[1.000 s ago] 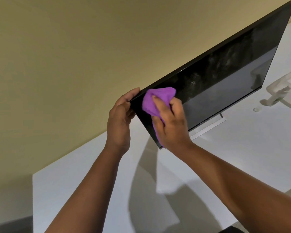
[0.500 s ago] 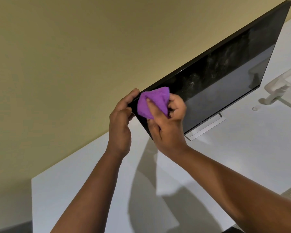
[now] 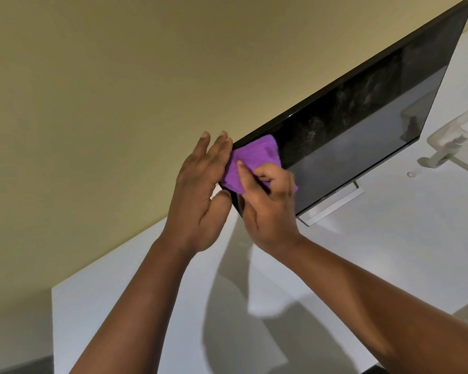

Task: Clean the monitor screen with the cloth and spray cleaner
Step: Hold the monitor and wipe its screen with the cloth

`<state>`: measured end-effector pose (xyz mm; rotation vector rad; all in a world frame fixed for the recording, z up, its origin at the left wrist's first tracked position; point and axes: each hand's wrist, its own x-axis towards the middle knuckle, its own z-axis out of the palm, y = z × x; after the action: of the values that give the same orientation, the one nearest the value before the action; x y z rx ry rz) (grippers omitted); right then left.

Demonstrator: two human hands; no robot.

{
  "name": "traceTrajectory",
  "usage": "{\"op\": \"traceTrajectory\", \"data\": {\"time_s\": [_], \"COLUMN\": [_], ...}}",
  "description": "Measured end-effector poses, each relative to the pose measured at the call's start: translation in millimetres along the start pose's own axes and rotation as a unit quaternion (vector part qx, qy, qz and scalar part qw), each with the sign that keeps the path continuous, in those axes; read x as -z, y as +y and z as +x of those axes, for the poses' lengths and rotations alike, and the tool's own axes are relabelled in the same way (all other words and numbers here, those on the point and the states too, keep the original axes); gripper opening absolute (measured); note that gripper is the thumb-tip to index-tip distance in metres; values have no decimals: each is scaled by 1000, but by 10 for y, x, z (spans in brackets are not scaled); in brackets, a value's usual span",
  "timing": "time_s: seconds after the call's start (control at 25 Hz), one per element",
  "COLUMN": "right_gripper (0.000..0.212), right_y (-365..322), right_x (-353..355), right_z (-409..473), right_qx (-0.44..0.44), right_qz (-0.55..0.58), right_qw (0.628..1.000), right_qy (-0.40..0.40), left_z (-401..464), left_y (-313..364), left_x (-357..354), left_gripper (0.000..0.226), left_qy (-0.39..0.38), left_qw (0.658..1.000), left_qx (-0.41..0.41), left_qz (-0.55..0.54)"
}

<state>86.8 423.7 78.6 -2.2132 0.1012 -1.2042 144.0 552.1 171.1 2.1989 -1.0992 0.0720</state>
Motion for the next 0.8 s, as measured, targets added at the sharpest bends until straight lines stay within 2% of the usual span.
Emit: {"op": "traceTrajectory", "data": {"time_s": [0.12, 0.2, 0.36, 0.44, 0.52, 0.64, 0.72, 0.8], "right_gripper": [27, 32, 43, 46, 44, 37, 31, 41], "right_y": [-6, 116, 271, 147, 3, 30, 122, 173], "right_x": [-88, -47, 52, -40, -137, -136, -31, 60], "right_z": [-164, -326, -257, -94, 5, -133, -262, -253], "right_qx": [57, 43, -62, -72, -23, 51, 11, -62], "right_qz": [18, 4, 41, 75, 99, 46, 41, 73], "right_qw": [996, 995, 996, 994, 994, 993, 993, 992], "right_qy": [-63, -91, -51, -24, -36, -95, -112, -85], "left_z": [25, 15, 16, 36, 54, 59, 45, 43], "left_y": [69, 84, 111, 137, 136, 99, 92, 85], "left_x": [-23, -31, -64, -67, -54, -38, -35, -30], "left_gripper": [83, 90, 98, 100, 104, 111, 109, 108], "left_qy": [-4, -2, 5, 12, 24, 31, 22, 18], "left_qw": [1000, 996, 984, 978, 966, 958, 962, 964], "left_qx": [4, 22, 56, 73, 104, 129, 122, 118], "left_qz": [-28, -87, -168, -197, -236, -254, -244, -236]}}
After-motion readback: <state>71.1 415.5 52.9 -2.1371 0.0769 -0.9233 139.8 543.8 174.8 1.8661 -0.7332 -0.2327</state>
